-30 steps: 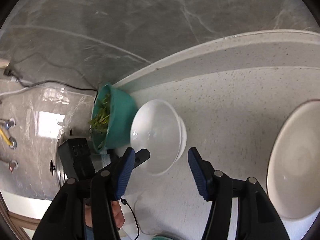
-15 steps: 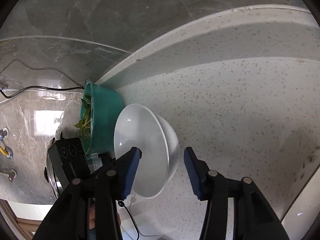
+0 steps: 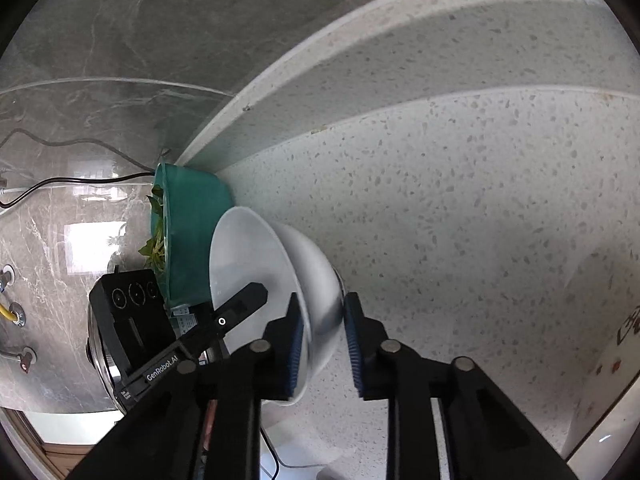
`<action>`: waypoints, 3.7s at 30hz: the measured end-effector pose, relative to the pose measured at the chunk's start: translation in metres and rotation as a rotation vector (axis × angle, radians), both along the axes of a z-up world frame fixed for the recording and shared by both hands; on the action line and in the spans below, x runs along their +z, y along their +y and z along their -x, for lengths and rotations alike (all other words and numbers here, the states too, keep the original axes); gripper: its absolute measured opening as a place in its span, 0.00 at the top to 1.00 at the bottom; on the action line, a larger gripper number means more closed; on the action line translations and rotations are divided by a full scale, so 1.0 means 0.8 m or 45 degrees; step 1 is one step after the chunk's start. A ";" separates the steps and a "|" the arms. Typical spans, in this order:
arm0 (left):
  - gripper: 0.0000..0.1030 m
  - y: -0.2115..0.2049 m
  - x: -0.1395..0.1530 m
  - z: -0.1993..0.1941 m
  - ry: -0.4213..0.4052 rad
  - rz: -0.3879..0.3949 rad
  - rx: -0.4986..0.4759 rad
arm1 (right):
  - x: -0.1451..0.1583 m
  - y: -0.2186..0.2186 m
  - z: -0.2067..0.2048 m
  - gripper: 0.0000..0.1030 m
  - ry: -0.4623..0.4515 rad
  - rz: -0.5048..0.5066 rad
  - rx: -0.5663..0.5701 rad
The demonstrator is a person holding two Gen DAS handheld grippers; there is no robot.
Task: Organize plates and bowls
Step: 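Lift the small white bowl with both tools and carry it toward the large bowl, then lower the small white bowl into the large white bowl with both tools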
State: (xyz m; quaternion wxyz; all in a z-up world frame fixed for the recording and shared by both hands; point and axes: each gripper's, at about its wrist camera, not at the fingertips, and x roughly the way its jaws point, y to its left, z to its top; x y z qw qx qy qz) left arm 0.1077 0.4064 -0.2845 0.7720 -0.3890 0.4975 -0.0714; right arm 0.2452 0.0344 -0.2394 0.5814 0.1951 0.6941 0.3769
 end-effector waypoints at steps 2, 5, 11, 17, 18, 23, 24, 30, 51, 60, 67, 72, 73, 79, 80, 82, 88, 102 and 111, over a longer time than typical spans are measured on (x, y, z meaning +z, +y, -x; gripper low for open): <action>0.86 0.008 0.002 0.006 0.000 0.010 0.003 | 0.000 0.003 0.002 0.80 0.009 -0.004 -0.004; 0.86 0.003 0.006 0.001 0.009 0.001 0.009 | -0.001 0.003 0.003 0.80 0.008 -0.002 -0.009; 0.87 -0.005 0.013 0.003 0.012 -0.010 0.011 | 0.004 0.001 0.007 0.80 0.010 -0.003 -0.017; 0.87 -0.011 0.029 0.009 -0.003 -0.003 0.009 | 0.023 -0.008 0.015 0.80 -0.004 -0.011 -0.018; 0.87 -0.013 0.031 0.011 -0.006 -0.003 0.007 | 0.026 -0.009 0.016 0.80 -0.007 -0.013 -0.019; 0.87 -0.029 0.050 0.019 -0.021 -0.006 -0.011 | 0.043 -0.024 0.029 0.80 -0.019 -0.022 -0.039; 0.87 -0.033 0.055 0.021 -0.024 -0.008 -0.017 | 0.047 -0.028 0.032 0.80 -0.022 -0.026 -0.043; 0.87 -0.057 0.080 0.030 -0.047 -0.015 -0.055 | 0.072 -0.053 0.051 0.80 -0.049 -0.047 -0.071; 0.87 -0.197 0.141 0.080 -0.080 -0.007 -0.287 | 0.112 -0.188 0.134 0.78 -0.082 -0.089 -0.256; 0.87 -0.305 0.144 0.103 -0.065 0.015 -0.432 | 0.112 -0.282 0.175 0.78 -0.069 -0.087 -0.382; 0.87 -0.420 0.126 0.133 -0.006 0.027 -0.570 | 0.094 -0.377 0.217 0.76 -0.035 -0.075 -0.490; 0.87 -0.496 0.100 0.156 0.060 0.017 -0.652 | 0.068 -0.439 0.245 0.76 0.016 -0.045 -0.564; 0.87 -0.511 0.093 0.160 0.076 0.006 -0.665 | 0.063 -0.451 0.248 0.76 0.020 -0.036 -0.566; 0.87 -0.559 0.058 0.169 0.142 -0.063 -0.680 | 0.037 -0.472 0.253 0.76 0.026 0.035 -0.543; 0.87 -0.563 0.053 0.170 0.149 -0.082 -0.678 | 0.032 -0.473 0.252 0.76 0.027 0.040 -0.534; 0.87 -0.572 0.048 0.171 0.156 -0.114 -0.672 | 0.026 -0.473 0.251 0.76 0.018 0.058 -0.509; 0.86 -0.576 0.048 0.162 0.141 -0.212 -0.661 | 0.026 -0.463 0.247 0.77 -0.053 0.136 -0.424; 0.73 -0.626 0.056 0.148 0.076 -0.593 -0.774 | 0.031 -0.412 0.261 0.82 -0.345 0.486 -0.208; 0.53 -0.630 0.061 0.153 0.025 -0.567 -0.813 | 0.031 -0.416 0.263 0.84 -0.346 0.493 -0.210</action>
